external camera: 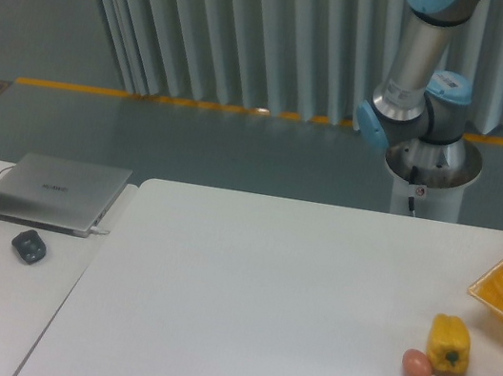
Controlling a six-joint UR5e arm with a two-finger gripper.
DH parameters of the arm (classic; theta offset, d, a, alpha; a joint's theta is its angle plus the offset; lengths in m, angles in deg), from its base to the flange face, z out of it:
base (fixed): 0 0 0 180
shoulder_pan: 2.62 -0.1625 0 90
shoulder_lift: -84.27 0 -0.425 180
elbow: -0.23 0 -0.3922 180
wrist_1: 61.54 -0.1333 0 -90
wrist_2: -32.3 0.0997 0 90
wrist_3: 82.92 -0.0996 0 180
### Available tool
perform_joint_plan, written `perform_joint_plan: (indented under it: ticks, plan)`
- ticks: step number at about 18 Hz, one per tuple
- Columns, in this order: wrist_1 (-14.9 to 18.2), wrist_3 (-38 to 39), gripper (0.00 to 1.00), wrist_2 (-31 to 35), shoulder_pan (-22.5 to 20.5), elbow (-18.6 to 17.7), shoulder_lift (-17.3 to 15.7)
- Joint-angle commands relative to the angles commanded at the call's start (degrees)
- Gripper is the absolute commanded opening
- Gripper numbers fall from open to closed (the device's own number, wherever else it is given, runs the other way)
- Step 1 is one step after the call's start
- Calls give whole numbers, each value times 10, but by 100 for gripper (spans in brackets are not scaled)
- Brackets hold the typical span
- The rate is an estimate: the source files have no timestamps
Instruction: Place the triangular bread in the basket
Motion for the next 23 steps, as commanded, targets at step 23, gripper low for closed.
perform_joint_plan:
  ticks: [23]
  plan:
    - [-23,44,100,-3,19,4,-19]
